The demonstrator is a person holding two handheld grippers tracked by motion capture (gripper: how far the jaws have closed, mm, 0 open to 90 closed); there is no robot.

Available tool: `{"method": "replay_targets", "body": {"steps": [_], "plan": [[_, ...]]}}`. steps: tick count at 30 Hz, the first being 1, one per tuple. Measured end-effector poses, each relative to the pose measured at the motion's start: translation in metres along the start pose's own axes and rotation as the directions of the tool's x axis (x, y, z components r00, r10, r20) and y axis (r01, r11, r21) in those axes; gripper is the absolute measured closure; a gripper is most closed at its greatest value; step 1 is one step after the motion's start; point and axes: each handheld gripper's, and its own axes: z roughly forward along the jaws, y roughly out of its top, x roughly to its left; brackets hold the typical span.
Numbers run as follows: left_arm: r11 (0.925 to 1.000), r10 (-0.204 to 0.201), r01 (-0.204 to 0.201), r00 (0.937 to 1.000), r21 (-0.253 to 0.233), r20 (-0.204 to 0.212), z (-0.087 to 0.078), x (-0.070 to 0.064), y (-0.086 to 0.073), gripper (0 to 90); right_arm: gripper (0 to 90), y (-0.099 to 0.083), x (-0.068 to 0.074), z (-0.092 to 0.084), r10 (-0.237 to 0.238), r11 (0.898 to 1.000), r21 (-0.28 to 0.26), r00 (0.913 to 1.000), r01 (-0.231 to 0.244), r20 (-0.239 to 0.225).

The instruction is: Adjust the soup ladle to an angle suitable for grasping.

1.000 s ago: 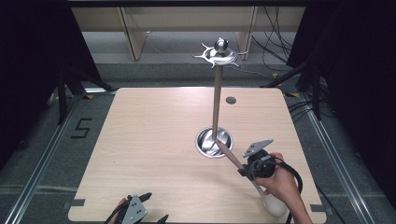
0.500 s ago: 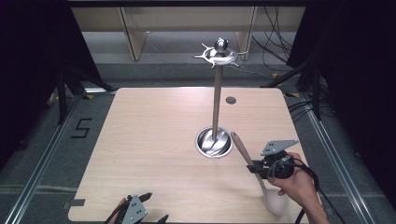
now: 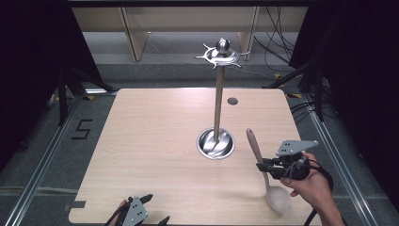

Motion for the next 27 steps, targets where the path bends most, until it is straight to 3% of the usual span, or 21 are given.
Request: {"method": "replay_targets", "body": {"steps": [1,3,4,7,8,10,11,12,14,15,18,21,22,25,27], "plan": [[0.9996,-0.024,0.024,0.9997,-0.017,0.01,0.0,-0.001,-0.001,14.7,77.0,-0.001,-0.001,-0.001,-0.006,1.0,-0.02,1.0,0.006,0.007],[0.9995,-0.027,0.027,0.9996,-0.016,0.011,0.001,0.0,-0.001,14.7,77.0,-0.001,-0.001,-0.002,-0.004,1.0,-0.016,1.0,0.004,0.0],[0.9999,-0.015,0.015,0.9999,-0.001,0.009,0.0,0.001,0.0,14.7,77.0,-0.001,-0.002,-0.002,-0.012,1.0,-0.028,0.9999,0.012,-0.002],[0.9996,-0.022,0.022,0.9997,-0.018,0.014,0.001,-0.001,0.0,14.7,77.0,0.0,-0.001,-0.006,0.009,0.999,-0.053,1.0,-0.009,-0.001],[1.0,0.005,-0.005,1.0,0.006,0.006,0.0,0.0,0.0,14.7,77.0,0.0,-0.002,-0.007,0.002,0.998,-0.058,1.0,-0.002,-0.008],[1.0,-0.005,0.005,1.0,0.004,0.006,0.0,0.0,0.0,14.7,77.0,0.001,-0.003,-0.009,0.001,0.997,-0.079,0.9998,-0.002,-0.02],[0.9998,-0.019,0.019,0.9998,-0.006,0.011,0.001,-0.001,0.0,14.7,77.0,0.0,-0.006,-0.008,0.012,0.992,-0.125,0.999,-0.018,-0.043],[0.9989,-0.038,0.038,0.9992,-0.028,0.013,0.002,-0.003,0.0,14.7,77.0,0.0,-0.006,-0.008,0.012,0.992,-0.125,0.999,-0.018,-0.043],[0.9996,-0.027,0.027,0.9994,-0.009,0.021,0.001,-0.002,0.0,14.7,77.1,0.0,-0.01,-0.006,0.009,0.988,-0.156,0.9978,-0.019,-0.066],[0.9993,-0.03,0.03,0.9995,-0.023,0.012,0.002,-0.003,0.0,14.7,77.1,0.0,-0.011,-0.005,0.009,0.985,-0.17,0.9982,-0.018,-0.059],[0.9997,-0.023,0.023,0.9995,-0.005,0.022,0.001,-0.002,0.0,14.7,77.0,0.001,-0.011,-0.006,0.014,0.983,-0.183,0.9977,-0.026,-0.066],[0.9993,-0.033,0.033,0.9992,-0.015,0.022,0.002,-0.002,0.0,14.7,77.1,0.005,-0.011,-0.005,-0.008,0.98,-0.197,0.9981,-0.004,-0.061],[0.9988,-0.041,0.042,0.9988,-0.024,0.026,0.002,-0.003,0.0,14.7,77.1,0.006,-0.009,-0.005,0.008,0.979,-0.201,0.9978,-0.021,-0.065],[0.9994,-0.032,0.032,0.9992,-0.016,0.024,0.001,-0.002,0.0,14.7,77.0,0.01,-0.008,-0.004,-0.004,0.976,-0.217,0.9973,-0.012,-0.073],[0.9998,0.002,-0.002,0.9998,-0.021,0.018,0.001,0.0,0.001,14.7,77.1,0.014,-0.008,-0.001,-0.011,0.972,-0.237,0.9976,-0.005,-0.068]]}}
